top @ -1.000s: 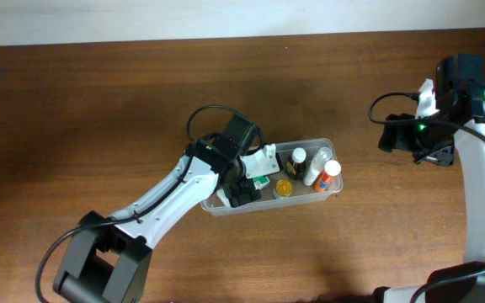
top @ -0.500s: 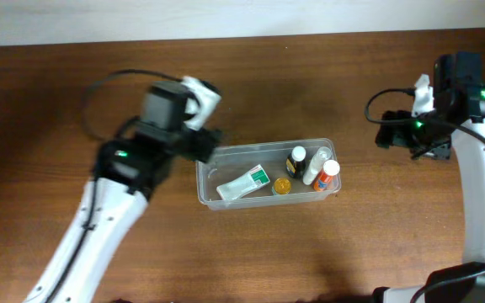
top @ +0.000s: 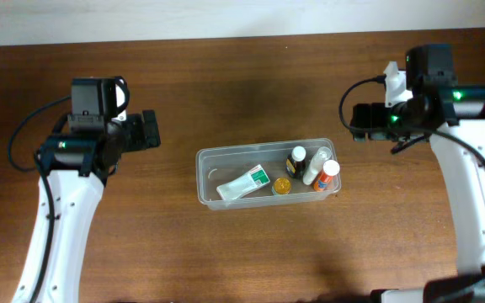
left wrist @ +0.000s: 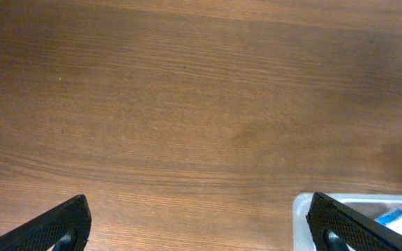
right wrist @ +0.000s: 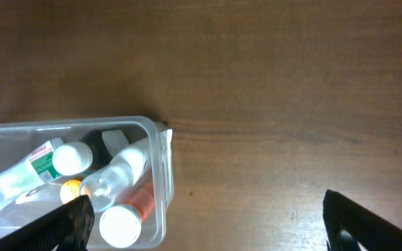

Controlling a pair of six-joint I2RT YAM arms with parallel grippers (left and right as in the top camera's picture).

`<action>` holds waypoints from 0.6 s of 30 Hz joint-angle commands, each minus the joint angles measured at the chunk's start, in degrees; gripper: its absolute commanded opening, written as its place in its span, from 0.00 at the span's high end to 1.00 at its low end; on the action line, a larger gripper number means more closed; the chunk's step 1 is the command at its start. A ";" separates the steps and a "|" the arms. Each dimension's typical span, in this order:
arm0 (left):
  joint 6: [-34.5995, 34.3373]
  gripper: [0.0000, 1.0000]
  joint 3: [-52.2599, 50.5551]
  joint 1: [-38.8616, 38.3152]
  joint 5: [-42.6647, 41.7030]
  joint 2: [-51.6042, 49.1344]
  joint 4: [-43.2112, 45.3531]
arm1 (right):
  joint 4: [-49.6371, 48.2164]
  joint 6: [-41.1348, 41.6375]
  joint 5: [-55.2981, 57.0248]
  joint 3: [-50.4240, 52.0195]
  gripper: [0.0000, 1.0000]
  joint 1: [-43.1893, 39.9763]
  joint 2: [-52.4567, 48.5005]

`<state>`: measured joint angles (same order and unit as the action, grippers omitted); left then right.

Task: Pack container

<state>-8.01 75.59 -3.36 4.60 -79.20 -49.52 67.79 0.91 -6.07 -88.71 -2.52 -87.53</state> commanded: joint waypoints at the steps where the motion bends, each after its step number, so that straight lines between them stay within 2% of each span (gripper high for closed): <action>1: 0.22 0.01 -5.01 -0.02 -1.44 10.03 0.87 | -3.69 2.62 1.62 5.35 0.04 0.28 10.62; 6: 1.14 0.01 -19.30 -0.39 -2.25 28.15 6.25 | -14.51 3.04 3.32 23.08 0.04 0.28 29.62; 11: 1.18 0.01 -32.15 -0.33 -1.84 45.07 10.56 | -20.33 2.97 3.32 40.15 0.01 0.26 48.61; 14: 1.20 0.01 -34.51 -0.33 -1.84 50.56 7.63 | -19.54 2.97 3.30 45.90 0.01 0.26 55.67; 18: 1.18 0.01 -34.53 -0.33 -1.84 53.18 -2.62 | -15.02 2.97 3.30 50.75 0.01 0.26 60.59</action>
<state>-7.53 41.45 -3.46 3.20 -27.11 -48.51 51.16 3.20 -3.70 -40.29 -2.52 -28.99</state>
